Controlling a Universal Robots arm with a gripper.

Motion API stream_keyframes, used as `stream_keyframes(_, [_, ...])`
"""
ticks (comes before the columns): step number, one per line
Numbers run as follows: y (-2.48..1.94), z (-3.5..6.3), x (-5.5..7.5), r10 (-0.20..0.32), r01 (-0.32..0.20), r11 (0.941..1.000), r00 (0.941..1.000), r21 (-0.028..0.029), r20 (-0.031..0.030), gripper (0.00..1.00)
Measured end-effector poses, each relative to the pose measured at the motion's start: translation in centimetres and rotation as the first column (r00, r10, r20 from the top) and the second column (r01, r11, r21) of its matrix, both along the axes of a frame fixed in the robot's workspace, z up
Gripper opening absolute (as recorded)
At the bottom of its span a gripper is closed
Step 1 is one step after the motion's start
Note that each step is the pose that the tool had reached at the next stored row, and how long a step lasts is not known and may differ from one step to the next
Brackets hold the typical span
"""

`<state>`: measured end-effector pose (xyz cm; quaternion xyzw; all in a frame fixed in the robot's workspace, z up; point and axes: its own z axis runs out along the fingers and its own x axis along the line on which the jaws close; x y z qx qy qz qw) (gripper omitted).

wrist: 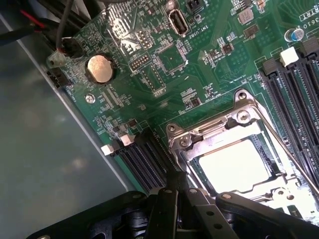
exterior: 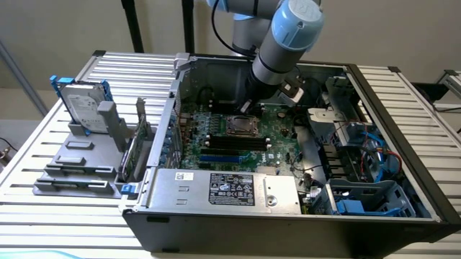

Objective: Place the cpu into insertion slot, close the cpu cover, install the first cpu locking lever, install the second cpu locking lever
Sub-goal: 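Install the first cpu locking lever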

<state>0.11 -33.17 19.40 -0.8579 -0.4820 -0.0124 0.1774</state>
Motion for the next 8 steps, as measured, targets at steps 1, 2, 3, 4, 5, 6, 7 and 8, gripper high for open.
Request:
stream_keyframes(1, [-0.01,-0.03,0.04,0.000,0.000,1.0000,1.0000,0.0001,0.0000,0.11])
stream_keyframes(2, [-0.02,-0.06,0.08,0.000,0.000,1.0000,1.0000,0.0002,0.0000,0.11])
stream_keyframes(3, [-0.05,-0.08,0.11,0.000,0.000,1.0000,1.0000,0.0002,0.0000,0.11])
stream_keyframes(4, [-0.09,-0.10,0.14,0.000,0.000,1.0000,1.0000,0.0001,0.0000,0.11])
stream_keyframes(5, [-0.12,-0.12,0.17,0.000,0.000,1.0000,1.0000,0.0001,0.0000,0.11])
stream_keyframes(6, [-0.15,-0.14,0.20,0.000,0.000,1.0000,1.0000,0.0002,0.0000,0.11])
stream_keyframes(7, [-0.18,-0.15,0.23,0.000,0.000,1.0000,1.0000,0.0002,-0.0001,0.11])
stream_keyframes(8, [-0.21,-0.16,0.27,0.000,0.000,1.0000,1.0000,0.0006,-0.0004,0.11])
